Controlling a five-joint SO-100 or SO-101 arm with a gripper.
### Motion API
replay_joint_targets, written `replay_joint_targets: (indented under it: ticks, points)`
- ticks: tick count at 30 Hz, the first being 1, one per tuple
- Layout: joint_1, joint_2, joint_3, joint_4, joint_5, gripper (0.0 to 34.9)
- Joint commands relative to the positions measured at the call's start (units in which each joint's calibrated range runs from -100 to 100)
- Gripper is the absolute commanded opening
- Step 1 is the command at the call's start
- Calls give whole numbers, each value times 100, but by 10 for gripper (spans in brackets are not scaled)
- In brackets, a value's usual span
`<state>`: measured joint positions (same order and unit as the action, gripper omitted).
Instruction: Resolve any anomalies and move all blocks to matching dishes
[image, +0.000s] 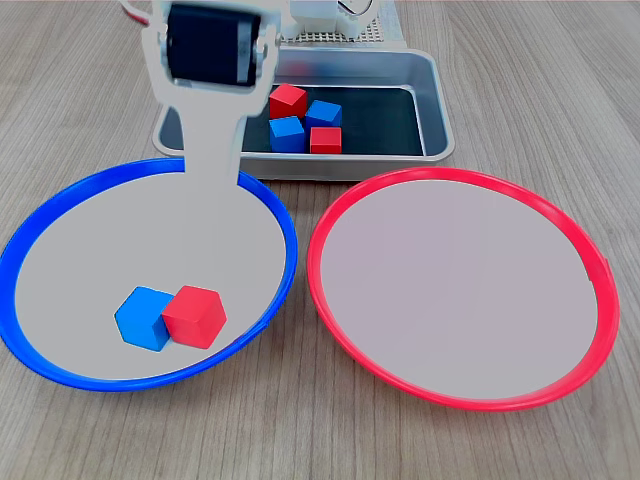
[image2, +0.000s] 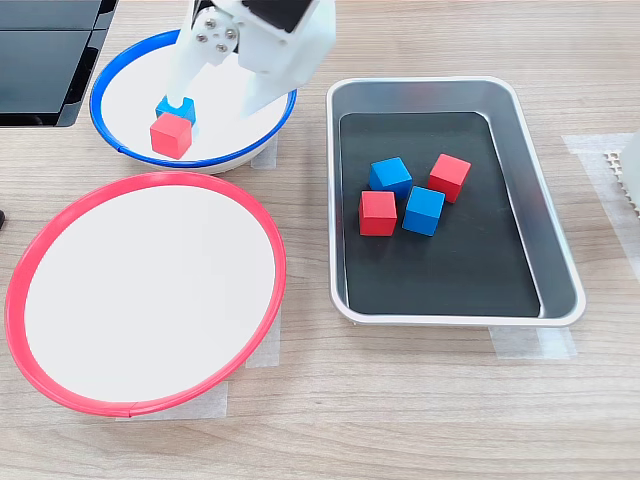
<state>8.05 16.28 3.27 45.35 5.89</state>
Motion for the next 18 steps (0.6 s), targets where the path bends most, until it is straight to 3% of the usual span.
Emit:
replay_joint_targets:
  ticks: [1,18]
  points:
    - [-76,542,-1178,479,-391,175]
    - [84,1532,-2625,1024,-581,200]
